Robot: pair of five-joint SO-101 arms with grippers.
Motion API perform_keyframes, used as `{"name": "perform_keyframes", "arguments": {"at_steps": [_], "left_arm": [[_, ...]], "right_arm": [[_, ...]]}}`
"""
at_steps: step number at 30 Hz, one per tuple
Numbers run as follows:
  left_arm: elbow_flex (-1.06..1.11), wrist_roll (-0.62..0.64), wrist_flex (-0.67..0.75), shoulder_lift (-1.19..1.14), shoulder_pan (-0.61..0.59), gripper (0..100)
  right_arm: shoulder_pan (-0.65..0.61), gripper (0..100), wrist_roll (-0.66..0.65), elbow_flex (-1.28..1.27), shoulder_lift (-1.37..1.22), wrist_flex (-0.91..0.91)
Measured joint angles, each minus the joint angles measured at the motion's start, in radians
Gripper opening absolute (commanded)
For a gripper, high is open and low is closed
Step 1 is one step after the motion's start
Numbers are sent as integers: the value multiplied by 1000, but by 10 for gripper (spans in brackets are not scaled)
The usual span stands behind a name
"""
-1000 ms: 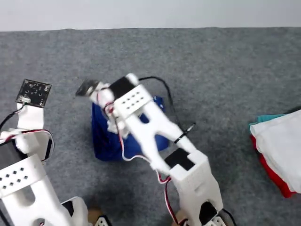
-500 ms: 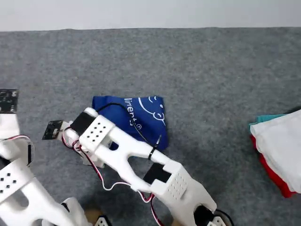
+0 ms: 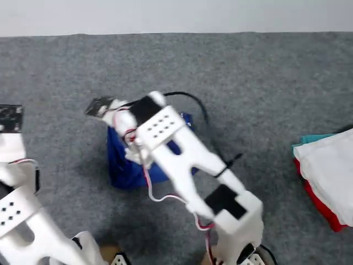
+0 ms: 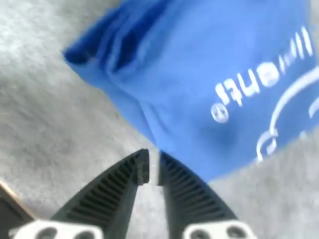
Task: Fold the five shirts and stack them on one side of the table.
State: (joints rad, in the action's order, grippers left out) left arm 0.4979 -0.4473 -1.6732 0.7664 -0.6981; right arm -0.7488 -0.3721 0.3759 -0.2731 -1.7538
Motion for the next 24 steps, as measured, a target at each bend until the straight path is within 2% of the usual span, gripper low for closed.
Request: {"name": "perform_keyframes", "arguments": {"at_steps": [4,11,15,20,24], "left_arm": [[46,63,-2,0,178,2],[239,141,158,0,531,2],[275,147,222,-66,623,3],[270,163,293,-264,643,5],[172,285,284,-417,643,5]], "right_arm": [[94,9,0,-163,100,3],[236,9,2,-396,189,101],[290,9,21,-483,195,173],[324,9,226,-491,196,219],[328,9,474,-497,196,218]]}}
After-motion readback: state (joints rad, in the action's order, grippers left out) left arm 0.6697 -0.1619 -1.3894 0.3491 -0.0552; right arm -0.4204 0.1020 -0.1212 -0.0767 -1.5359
